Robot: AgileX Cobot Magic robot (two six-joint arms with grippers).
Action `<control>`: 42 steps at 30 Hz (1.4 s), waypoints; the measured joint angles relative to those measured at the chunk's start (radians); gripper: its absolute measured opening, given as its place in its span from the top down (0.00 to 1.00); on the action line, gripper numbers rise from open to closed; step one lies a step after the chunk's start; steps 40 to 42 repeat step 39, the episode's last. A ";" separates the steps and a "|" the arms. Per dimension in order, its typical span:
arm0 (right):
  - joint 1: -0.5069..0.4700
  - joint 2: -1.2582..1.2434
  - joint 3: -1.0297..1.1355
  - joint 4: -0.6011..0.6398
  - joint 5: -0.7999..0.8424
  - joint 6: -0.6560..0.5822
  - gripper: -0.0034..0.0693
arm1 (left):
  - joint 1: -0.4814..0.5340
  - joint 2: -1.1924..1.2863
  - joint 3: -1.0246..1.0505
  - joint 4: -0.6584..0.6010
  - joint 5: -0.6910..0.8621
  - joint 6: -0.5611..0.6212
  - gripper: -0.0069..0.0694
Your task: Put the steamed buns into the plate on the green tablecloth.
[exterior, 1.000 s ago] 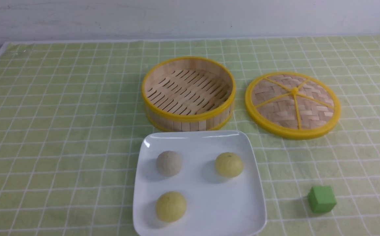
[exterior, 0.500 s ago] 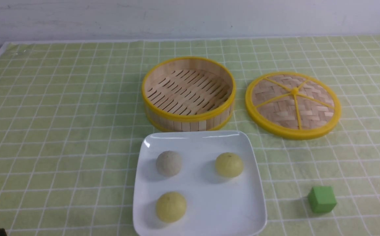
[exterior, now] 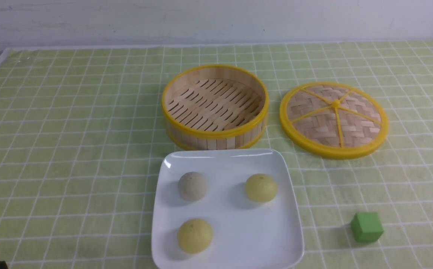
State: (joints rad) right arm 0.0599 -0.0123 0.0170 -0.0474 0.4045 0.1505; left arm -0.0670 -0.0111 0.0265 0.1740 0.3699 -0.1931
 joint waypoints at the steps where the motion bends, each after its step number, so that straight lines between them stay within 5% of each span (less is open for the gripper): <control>1: 0.000 0.000 0.000 0.000 0.000 0.000 0.76 | 0.000 0.000 0.000 0.000 0.000 0.000 0.82; 42: 0.000 0.000 0.000 0.000 0.000 0.000 0.71 | 0.000 0.000 0.000 0.000 0.001 0.001 0.78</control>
